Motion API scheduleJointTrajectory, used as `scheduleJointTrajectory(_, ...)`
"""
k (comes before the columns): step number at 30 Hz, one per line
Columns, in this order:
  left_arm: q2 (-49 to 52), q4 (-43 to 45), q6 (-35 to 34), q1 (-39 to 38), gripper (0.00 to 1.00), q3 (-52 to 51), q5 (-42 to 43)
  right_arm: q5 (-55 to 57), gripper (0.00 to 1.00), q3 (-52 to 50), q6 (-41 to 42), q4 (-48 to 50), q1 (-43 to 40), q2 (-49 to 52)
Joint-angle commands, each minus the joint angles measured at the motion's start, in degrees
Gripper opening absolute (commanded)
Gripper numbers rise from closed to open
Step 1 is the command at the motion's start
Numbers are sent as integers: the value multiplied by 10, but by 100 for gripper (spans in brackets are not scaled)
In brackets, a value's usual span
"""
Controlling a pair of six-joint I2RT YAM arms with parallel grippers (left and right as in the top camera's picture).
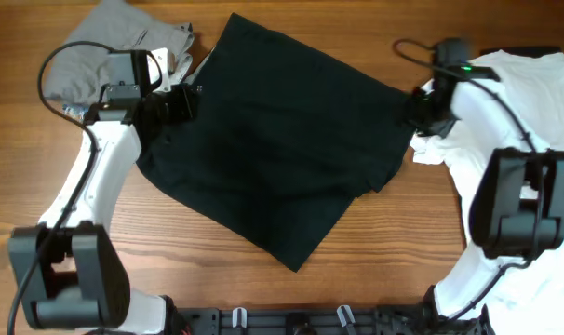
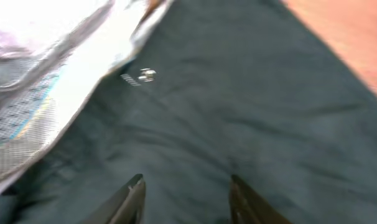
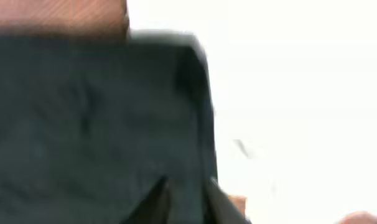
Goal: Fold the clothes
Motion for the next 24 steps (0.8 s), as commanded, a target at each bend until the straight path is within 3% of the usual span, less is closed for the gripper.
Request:
scheduleJointTrajectory(1, -7, -8, -2, -28, 38, -5, 53, -71, 13, 0, -77, 24, -38, 1)
scheduleJointTrajectory(3, -7, -11, -2, -42, 36, -5, 52, -60, 4, 0, -58, 30, -47, 2)
scheduleJointTrajectory(6, -7, -12, 15, -73, 37, -5, 52, -144, 4, 0, -127, 73, -42, 22)
scheduleJointTrajectory(9, -7, -17, 15, -86, 41, -5, 48, -141, 6, 0, -127, 94, -28, 51)
scheduleJointTrajectory(17, -7, -42, 15, -89, 50, -5, 49, -139, 4, 0, 52, 259, -17, 180)
scheduleJointTrajectory(21, -7, -47, 12, -90, 56, -5, 49, -143, 4, 2, 62, 425, -17, 199)
scheduleJointTrajectory(24, -7, -49, 11, -91, 61, -5, 49, -201, 4, 31, 61, 485, -19, 191)
